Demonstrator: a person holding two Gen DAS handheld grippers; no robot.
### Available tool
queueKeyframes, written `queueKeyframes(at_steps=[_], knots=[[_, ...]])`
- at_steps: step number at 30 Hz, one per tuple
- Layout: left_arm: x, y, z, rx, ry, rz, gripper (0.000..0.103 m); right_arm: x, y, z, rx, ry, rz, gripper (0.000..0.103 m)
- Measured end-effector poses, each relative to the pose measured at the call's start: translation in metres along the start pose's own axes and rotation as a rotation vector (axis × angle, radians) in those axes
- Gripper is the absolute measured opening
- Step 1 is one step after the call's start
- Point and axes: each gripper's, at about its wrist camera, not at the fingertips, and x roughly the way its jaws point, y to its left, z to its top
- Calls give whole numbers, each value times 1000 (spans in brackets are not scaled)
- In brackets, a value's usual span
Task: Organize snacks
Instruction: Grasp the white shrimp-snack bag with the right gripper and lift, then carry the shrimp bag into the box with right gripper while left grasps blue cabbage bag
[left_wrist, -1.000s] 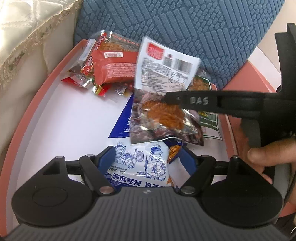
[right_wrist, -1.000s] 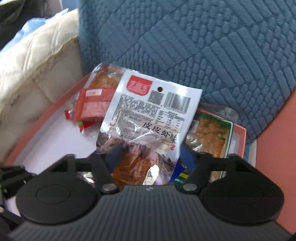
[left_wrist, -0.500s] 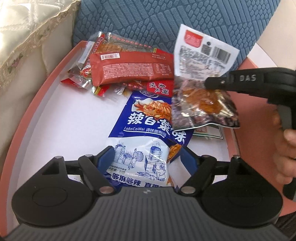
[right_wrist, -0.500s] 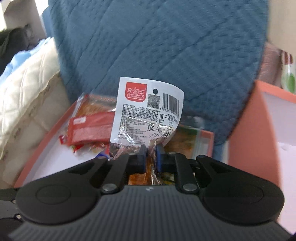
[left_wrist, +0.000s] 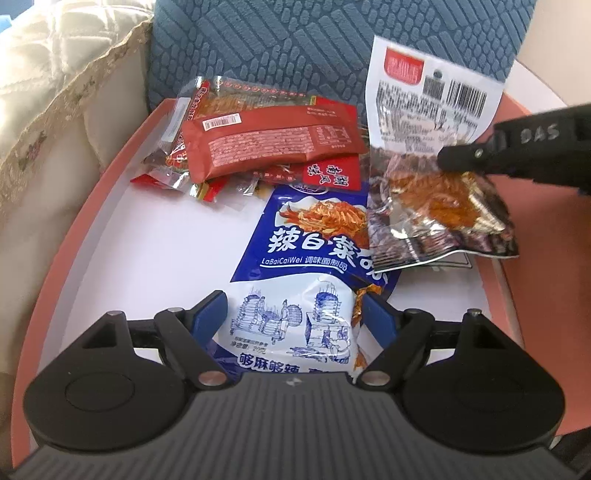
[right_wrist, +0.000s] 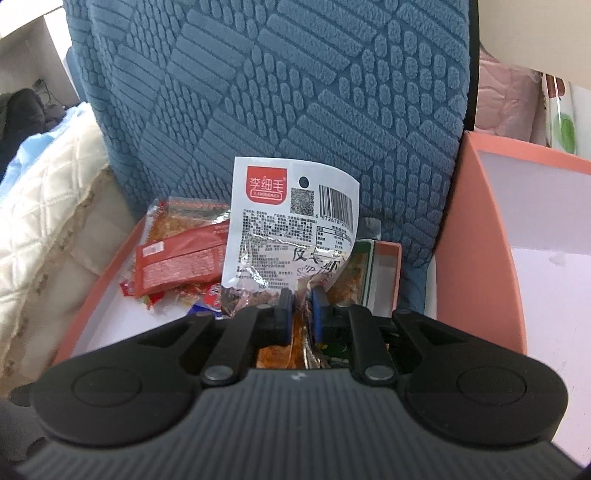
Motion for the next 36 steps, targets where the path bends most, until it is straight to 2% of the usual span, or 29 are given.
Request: queueKeyframes(at_steps=[3, 5, 8, 14, 18, 21, 30, 36], knots=[[0, -1, 0, 5, -4, -1, 73, -9, 3, -2, -5, -13, 12, 14], [-2, -1, -1, 8, -5, -18, 58, -11, 3, -3, -3, -13, 11, 14], [-4, -3, -1, 5, -5, -31, 46, -15, 3, -7, 1, -17, -1, 14], [-14, -2, -3, -9, -20, -51, 28, -30, 6, -17, -2, -32, -23, 14], [-23, 5, -4, -58, -25, -82, 24, -41, 11, -27, -16, -44, -40, 14], [-34, 7, -4, -57, -51, -57, 22, -48, 15, -33, -25, -51, -48, 14], [-82, 12, -2, -119, -110, -57, 17, -73, 16, -54, -4, -47, -61, 14], [-110, 11, -2, -122, -131, -62, 13, -102, 18, -54, -16, -83, -69, 14]])
